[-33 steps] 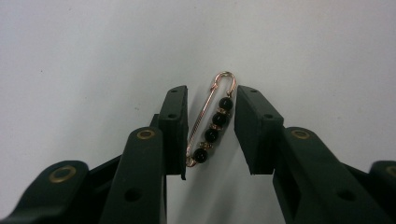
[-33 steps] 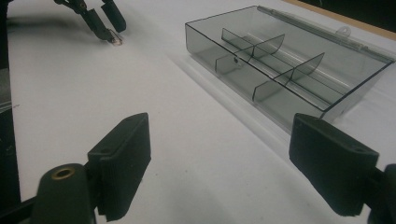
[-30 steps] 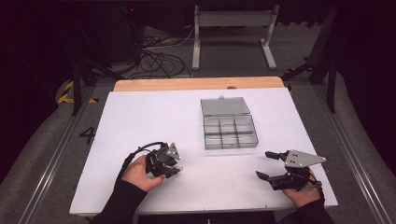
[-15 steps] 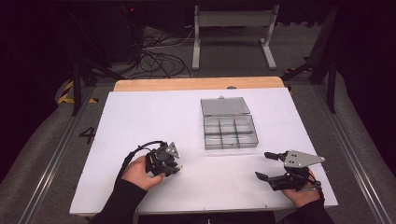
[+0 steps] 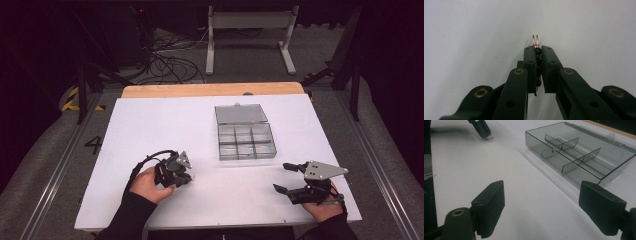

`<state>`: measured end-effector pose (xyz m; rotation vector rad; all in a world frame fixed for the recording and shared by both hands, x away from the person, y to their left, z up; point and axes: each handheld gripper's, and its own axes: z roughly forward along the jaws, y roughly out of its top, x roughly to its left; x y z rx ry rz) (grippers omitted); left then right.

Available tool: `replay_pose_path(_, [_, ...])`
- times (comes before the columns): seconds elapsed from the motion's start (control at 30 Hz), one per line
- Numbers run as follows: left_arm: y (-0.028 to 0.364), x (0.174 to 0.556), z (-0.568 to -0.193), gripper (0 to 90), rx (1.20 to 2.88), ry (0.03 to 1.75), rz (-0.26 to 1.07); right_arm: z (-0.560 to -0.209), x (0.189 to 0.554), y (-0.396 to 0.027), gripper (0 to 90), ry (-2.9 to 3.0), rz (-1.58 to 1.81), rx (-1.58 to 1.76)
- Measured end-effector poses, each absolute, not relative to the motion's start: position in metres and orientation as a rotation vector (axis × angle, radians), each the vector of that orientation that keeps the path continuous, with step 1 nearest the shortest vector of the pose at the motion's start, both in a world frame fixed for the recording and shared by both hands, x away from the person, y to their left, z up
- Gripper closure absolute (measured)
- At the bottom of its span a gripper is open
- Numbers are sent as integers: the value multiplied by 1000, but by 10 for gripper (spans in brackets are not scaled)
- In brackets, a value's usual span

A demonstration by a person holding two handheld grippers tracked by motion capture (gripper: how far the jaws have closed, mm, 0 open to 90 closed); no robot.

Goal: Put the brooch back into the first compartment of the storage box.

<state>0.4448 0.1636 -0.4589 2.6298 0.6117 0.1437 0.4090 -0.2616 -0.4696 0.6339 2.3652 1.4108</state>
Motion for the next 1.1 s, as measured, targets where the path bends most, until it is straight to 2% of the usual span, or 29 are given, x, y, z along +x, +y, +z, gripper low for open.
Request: replay_pose_path(1.1, [189, 439, -428, 833, 2300, 621, 201, -470, 410, -261, 213, 2366, 1409, 639])
